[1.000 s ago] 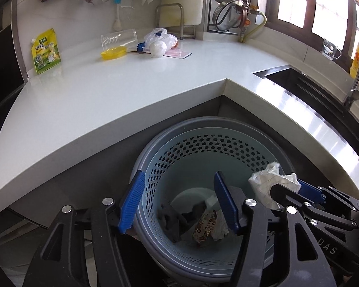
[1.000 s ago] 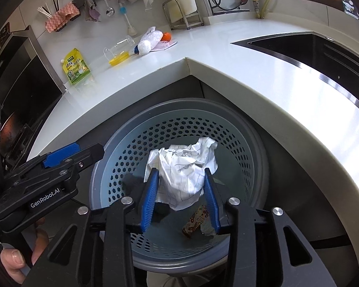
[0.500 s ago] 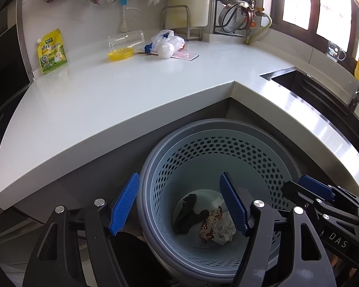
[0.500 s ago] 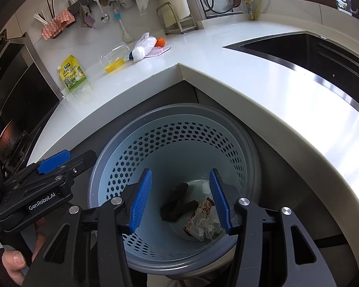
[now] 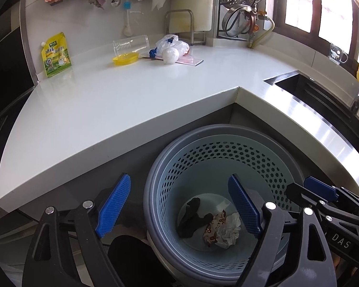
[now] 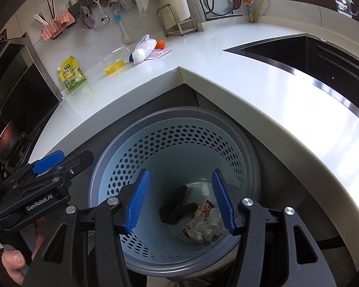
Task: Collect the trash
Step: 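Move both open tools back toward the plastic bags on the counter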
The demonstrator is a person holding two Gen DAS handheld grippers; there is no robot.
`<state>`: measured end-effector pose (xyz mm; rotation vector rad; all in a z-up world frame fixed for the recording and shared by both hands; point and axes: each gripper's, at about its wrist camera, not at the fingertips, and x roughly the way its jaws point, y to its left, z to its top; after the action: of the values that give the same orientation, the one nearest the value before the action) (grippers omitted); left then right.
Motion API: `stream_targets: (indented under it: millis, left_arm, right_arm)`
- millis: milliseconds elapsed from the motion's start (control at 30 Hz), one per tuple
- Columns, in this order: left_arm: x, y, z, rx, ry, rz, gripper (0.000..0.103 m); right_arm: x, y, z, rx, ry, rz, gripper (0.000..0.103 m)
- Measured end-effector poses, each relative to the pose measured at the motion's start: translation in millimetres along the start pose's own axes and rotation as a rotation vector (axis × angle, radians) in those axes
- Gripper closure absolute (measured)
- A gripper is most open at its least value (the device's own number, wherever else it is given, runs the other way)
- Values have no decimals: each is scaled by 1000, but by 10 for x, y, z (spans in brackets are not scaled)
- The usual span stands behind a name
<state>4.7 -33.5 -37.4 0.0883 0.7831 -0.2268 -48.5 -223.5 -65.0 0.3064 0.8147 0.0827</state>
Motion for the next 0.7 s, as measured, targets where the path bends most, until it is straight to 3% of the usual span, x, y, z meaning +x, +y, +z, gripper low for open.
stream_targets:
  millis: [267, 700]
  left_arm:
    - [-76, 112, 101, -29, -29, -1, 6]
    - [-162, 391, 637, -59, -143, 57, 6]
  right_arm:
    - [-59, 36, 97, -3, -30, 16, 41]
    - [-27, 155, 622, -61, -103, 27, 34]
